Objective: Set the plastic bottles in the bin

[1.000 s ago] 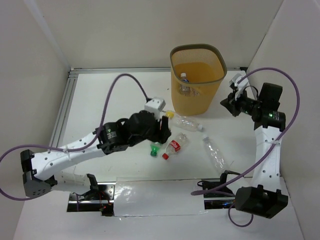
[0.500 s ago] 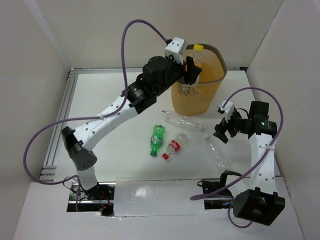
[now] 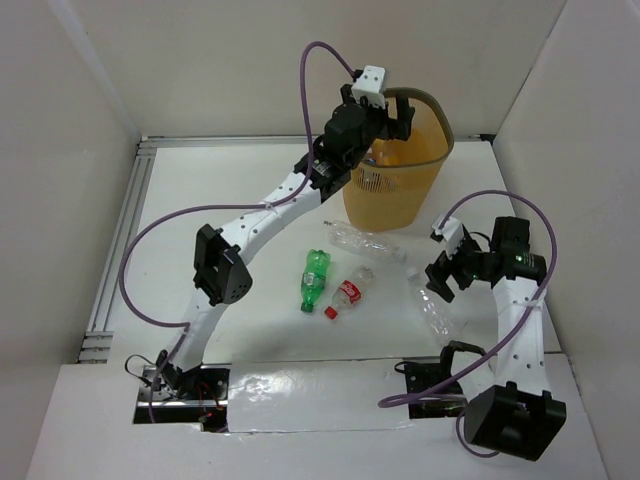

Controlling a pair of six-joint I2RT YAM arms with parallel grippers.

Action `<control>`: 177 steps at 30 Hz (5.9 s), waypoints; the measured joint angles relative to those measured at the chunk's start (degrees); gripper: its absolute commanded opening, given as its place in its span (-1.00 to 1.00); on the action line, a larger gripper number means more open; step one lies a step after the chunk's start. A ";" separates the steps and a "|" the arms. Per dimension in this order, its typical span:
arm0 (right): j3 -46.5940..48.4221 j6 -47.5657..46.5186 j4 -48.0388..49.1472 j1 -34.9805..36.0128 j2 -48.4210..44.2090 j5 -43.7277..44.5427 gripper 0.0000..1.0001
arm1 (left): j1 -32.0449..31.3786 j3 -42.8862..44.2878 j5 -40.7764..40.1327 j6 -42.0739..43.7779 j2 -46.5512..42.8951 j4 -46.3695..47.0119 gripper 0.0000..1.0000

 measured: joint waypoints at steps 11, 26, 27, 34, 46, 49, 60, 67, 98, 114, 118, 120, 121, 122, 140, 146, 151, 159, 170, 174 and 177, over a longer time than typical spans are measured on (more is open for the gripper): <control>-4.00 2.93 2.36 1.73 4.28 4.39 1.00 | -0.76 -17.05 -1.62 4.20 -16.44 -2.05 1.00; -10.40 20.52 18.88 18.69 18.23 19.23 0.85 | -12.57 -79.82 -15.52 -9.20 -70.34 -19.47 1.00; -10.69 21.70 19.71 18.97 18.91 20.85 0.78 | -13.07 -81.79 -16.00 -10.56 -70.62 -21.35 1.00; -11.17 25.97 22.88 19.26 20.92 27.23 -0.11 | -14.67 -88.96 -17.49 -16.70 -71.65 -28.28 1.00; 11.98 4.26 -1.60 19.32 14.69 12.70 -0.51 | -14.86 -88.89 -15.37 -18.58 -60.85 -26.88 1.00; 24.39 -0.22 -7.06 21.38 15.43 7.19 -0.51 | -14.86 -88.89 -14.05 -19.56 -58.75 -26.80 1.00; 64.54 9.88 -7.61 32.48 32.00 -9.64 -0.48 | -15.17 -88.70 -10.62 -22.16 -57.81 -25.59 1.00; 66.90 30.64 21.31 32.02 32.79 -7.39 -0.48 | -15.50 -88.63 -10.03 -22.08 -57.81 -25.49 1.00; 51.74 33.66 22.84 7.87 26.58 -14.95 -0.12 | -11.10 -76.74 -10.45 -17.40 -30.64 -17.03 0.95; 17.11 2.80 -1.07 5.99 1.99 -18.75 0.87 | -10.82 -74.44 -9.88 -14.08 -41.29 -20.55 -0.49; 11.10 -3.17 -2.97 6.32 1.01 -16.87 0.68 | -11.69 -68.63 -7.21 -10.03 -53.02 -20.85 -0.53; 8.55 -5.05 -3.06 7.02 0.72 -15.43 0.32 | -11.63 -63.25 -5.55 -8.04 -55.21 -19.45 -0.55; 7.52 -5.81 -3.08 7.54 0.68 -14.86 -0.18 | -11.30 -59.67 -4.22 -6.62 -55.30 -19.10 -0.55; 6.58 -6.60 -3.08 8.31 0.70 -14.27 -0.53 | -10.88 -55.49 -2.32 -5.18 -54.69 -18.38 -0.55; -0.15 4.46 5.92 19.17 -2.21 -5.35 0.53 | 2.62 -8.48 10.27 -5.25 -7.48 -2.43 0.88; -1.31 2.29 8.59 20.74 -2.49 -5.18 0.78 | 2.36 -1.36 6.27 -4.07 0.52 -3.19 0.98; -5.92 -9.97 8.94 26.23 -1.22 -5.81 0.83 | 2.10 -1.81 6.49 -3.78 -3.19 -3.39 0.98; -6.64 -17.86 16.65 38.60 8.79 -0.24 0.88 | -0.50 -44.37 4.74 -2.86 -43.80 -3.65 0.98; -6.58 -24.52 25.59 50.40 22.36 9.16 0.91 | -7.54 -94.95 -5.66 -22.77 -89.57 -24.35 0.98; -6.56 -26.05 28.30 51.23 27.19 11.98 0.60 | -8.98 -99.32 -7.52 -30.08 -94.01 -33.66 0.98; -6.38 -26.80 29.11 51.28 29.57 13.33 0.34 | -9.14 -99.25 -8.70 -33.24 -94.25 -35.30 0.98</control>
